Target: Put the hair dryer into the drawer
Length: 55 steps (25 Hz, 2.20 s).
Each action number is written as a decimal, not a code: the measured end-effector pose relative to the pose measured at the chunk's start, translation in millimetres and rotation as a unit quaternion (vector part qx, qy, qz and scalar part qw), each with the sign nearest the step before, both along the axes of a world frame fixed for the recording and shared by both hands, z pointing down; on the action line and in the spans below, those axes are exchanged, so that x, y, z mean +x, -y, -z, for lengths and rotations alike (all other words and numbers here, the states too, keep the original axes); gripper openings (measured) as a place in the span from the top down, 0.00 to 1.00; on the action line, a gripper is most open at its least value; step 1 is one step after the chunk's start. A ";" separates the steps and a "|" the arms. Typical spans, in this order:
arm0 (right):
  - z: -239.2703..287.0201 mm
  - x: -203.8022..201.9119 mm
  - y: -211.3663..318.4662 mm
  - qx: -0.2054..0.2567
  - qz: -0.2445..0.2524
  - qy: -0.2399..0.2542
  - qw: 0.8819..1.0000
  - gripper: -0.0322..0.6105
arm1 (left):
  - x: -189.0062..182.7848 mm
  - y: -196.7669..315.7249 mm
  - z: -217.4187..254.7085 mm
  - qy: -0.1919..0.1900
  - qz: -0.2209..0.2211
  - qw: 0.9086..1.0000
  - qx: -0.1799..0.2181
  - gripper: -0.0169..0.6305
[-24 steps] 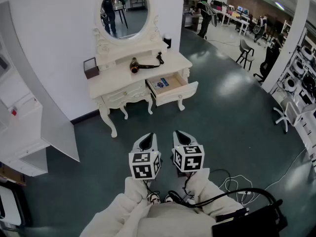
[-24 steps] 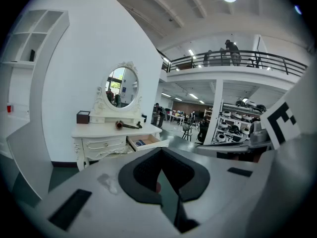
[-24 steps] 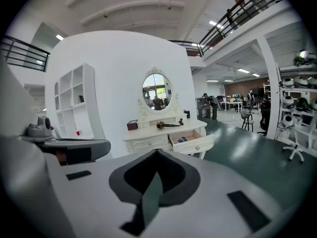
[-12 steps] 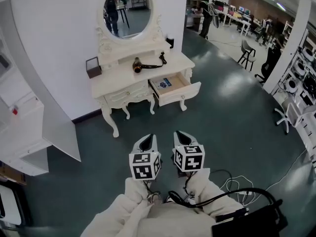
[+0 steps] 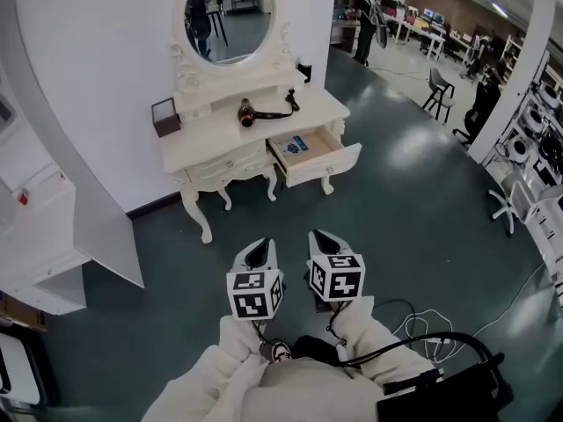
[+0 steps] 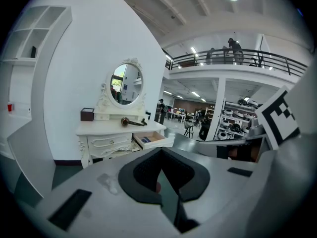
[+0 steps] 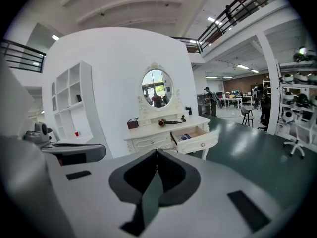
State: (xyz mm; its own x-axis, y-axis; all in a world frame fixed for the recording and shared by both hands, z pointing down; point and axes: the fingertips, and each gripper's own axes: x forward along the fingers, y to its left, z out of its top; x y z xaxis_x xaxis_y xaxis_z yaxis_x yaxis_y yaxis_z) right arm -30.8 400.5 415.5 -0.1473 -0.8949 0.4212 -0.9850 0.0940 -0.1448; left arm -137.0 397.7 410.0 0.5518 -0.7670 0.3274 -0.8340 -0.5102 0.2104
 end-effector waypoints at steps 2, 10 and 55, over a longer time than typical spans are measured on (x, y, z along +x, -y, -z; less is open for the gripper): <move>-5.6 4.6 2.3 -0.008 -0.007 0.004 1.000 0.85 | 1.4 1.7 -3.3 0.004 -0.005 1.000 -0.002 0.98; -13.2 13.0 27.5 -0.014 -0.011 -0.001 1.000 0.85 | 10.8 31.8 -12.7 0.008 -0.010 1.000 -0.008 0.98; -39.2 101.2 334.9 -0.044 0.072 0.017 0.996 0.85 | 99.8 328.0 -36.2 0.035 0.059 0.997 -0.040 0.98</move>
